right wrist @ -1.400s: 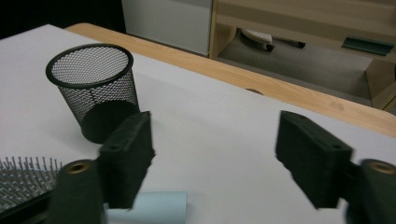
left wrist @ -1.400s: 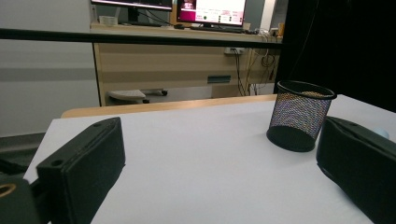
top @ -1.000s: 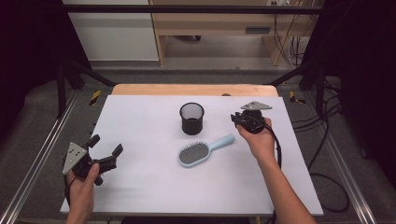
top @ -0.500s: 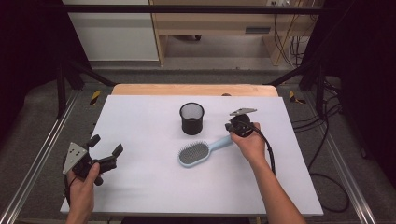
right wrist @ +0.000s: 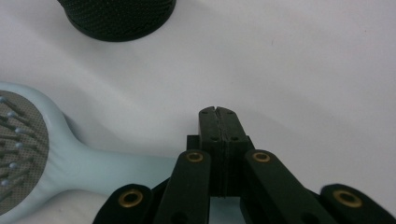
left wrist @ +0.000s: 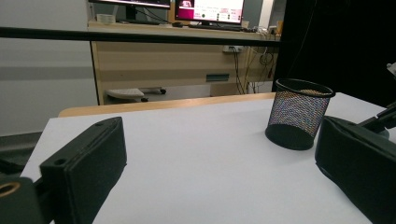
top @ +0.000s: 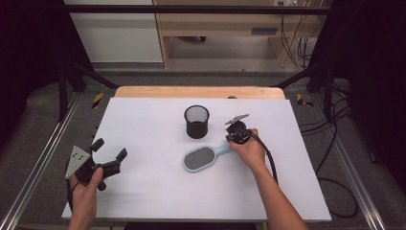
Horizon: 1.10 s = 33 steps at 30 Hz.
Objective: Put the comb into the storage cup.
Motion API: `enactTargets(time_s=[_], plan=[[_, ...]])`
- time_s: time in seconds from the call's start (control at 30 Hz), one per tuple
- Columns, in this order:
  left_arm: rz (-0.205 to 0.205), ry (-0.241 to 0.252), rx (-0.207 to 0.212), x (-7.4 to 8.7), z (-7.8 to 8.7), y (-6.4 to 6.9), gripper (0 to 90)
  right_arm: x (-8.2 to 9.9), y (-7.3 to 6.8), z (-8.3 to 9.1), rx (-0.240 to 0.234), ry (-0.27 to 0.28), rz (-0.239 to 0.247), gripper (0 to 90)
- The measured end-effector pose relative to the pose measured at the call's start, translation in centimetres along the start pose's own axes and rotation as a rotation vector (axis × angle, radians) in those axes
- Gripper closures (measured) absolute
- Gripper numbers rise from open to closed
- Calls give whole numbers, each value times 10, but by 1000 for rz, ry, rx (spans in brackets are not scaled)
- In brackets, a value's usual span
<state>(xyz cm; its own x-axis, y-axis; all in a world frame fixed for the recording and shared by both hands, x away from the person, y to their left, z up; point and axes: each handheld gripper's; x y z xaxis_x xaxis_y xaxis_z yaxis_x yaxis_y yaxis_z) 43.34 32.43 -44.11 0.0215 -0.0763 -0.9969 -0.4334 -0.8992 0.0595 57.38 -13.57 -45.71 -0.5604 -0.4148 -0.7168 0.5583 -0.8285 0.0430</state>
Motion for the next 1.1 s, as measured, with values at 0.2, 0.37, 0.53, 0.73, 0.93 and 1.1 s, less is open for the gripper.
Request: enactTargets(time_s=[0.2, 0.37, 0.53, 0.73, 0.93, 1.1], plan=[[1, -3, 4, 0, 0, 1, 22, 2, 0, 10, 1, -81, 37, 900], [-1, 1, 5, 0, 0, 1, 23, 7, -4, 23, -9, -97, 69, 900], [-5, -5, 11, 0, -1, 2, 23, 16, -2, 27, -26, -113, 73, 900], [-10, -11, 16, 1, -1, 2, 22, 26, -4, 35, -63, -126, 70, 900], [-13, -13, 16, 0, -1, 3, 23, 40, -10, 50, -129, -134, 79, 900], [-24, -20, 12, 1, -1, 3, 22, 50, -22, 60, -170, -140, 80, 900]])
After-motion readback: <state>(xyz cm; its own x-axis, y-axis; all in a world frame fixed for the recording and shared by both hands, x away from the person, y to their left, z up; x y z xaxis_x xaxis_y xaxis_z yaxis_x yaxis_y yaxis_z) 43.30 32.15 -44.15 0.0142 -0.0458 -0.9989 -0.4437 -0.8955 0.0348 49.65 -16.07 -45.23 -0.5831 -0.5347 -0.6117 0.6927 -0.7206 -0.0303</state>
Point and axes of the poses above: each handheld gripper's, and its own axes: z roughly backward along the jaws, x roughly out of its underside, y roughly to its right, and after that the axes turned 8 degrees about y, right-handed
